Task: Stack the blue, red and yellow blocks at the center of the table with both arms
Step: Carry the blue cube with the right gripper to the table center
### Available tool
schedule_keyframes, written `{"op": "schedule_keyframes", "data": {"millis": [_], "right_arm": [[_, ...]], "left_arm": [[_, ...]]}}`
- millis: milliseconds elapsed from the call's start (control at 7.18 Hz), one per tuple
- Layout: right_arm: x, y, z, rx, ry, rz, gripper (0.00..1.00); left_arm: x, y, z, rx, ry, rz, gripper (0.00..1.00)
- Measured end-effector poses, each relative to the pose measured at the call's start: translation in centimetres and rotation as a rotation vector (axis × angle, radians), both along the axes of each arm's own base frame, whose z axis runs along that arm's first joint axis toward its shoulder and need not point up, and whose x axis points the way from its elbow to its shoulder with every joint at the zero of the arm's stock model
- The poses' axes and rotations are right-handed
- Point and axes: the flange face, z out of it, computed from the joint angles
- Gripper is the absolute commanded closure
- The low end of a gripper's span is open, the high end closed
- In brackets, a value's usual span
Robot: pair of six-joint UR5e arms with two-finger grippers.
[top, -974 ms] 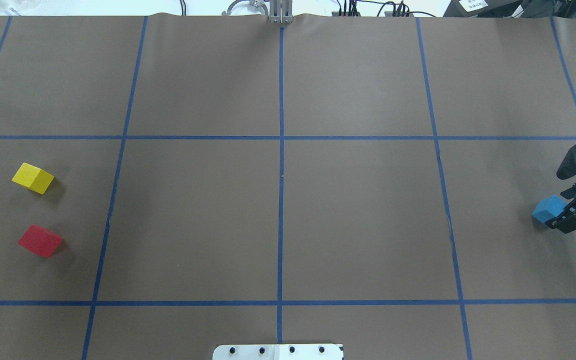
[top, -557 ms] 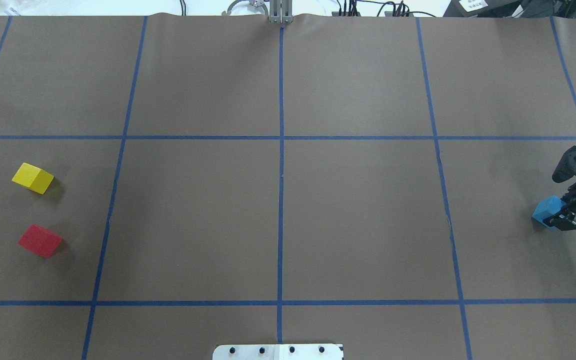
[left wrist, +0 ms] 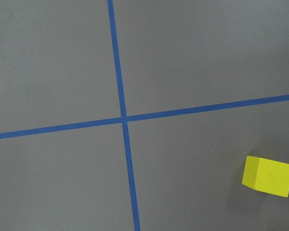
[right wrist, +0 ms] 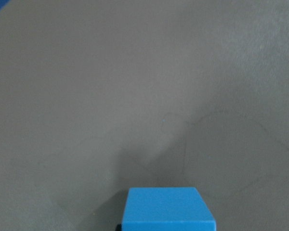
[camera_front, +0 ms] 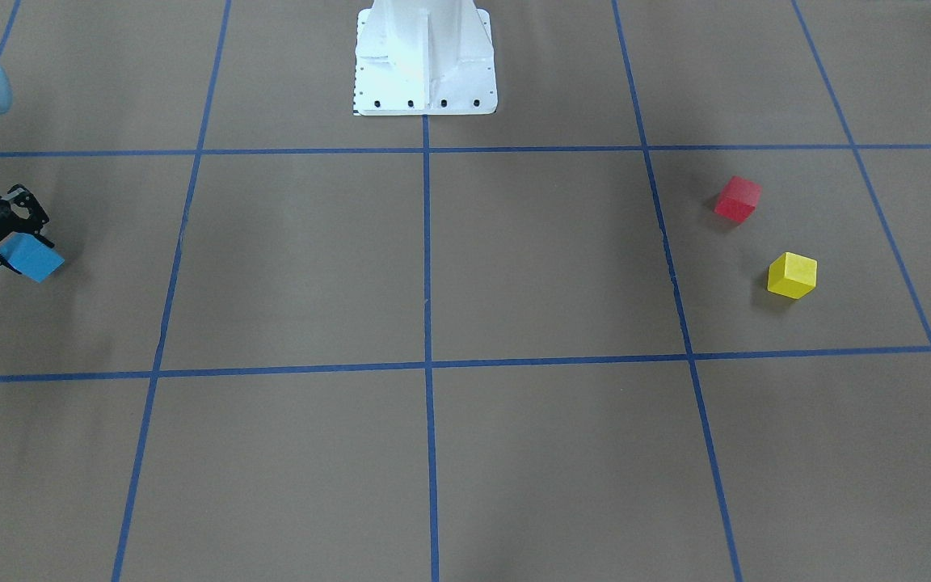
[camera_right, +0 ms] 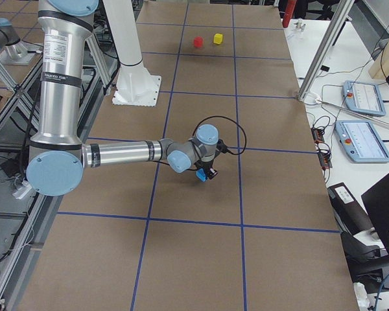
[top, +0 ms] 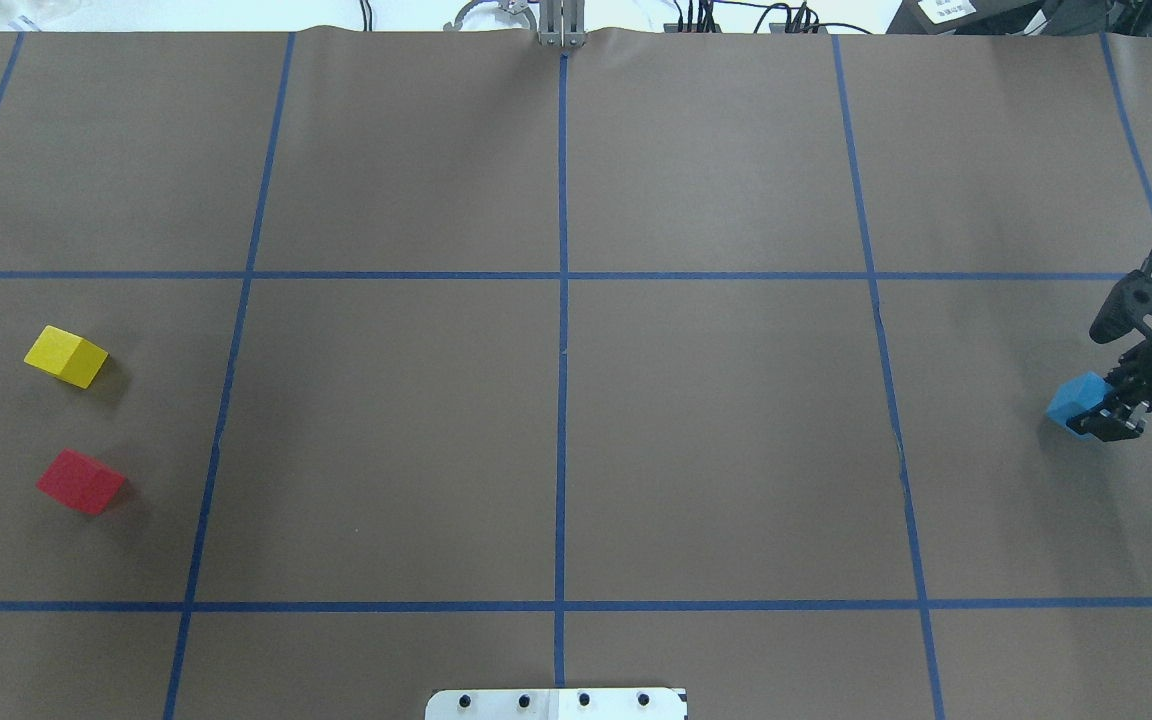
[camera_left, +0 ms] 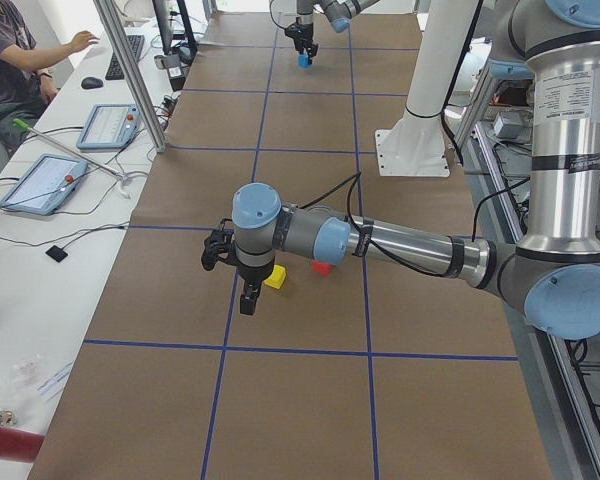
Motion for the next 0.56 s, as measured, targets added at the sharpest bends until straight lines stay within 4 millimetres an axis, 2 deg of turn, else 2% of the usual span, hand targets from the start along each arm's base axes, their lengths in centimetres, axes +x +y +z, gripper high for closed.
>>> {"op": "schedule_keyframes", "data": {"millis": [139, 278, 418, 557], "right_arm": [[-2.1, -3.1, -5.7, -0.07, -0.001, 0.074, 1.0], [-5.5, -5.4, -11.6, -0.154, -0.009, 0.15, 1.0], [-10.7, -5.8, -17.0, -0.24, -0.024, 0.221, 1.0], [-17.1, -5.3, -22.5, -0.336, -0.044, 0.31, 1.0]], "left_arm": [[0.0, 0.1, -0.6, 0.012, 0.002, 0.001, 0.0], [0.0, 0.1, -1.1, 0.023, 0.005, 0.001, 0.0], [0.1, 0.1, -1.4, 0.029, 0.005, 0.003, 0.0], [0.1, 0.1, -1.5, 0.032, 0.006, 0.004, 0.0]]}}
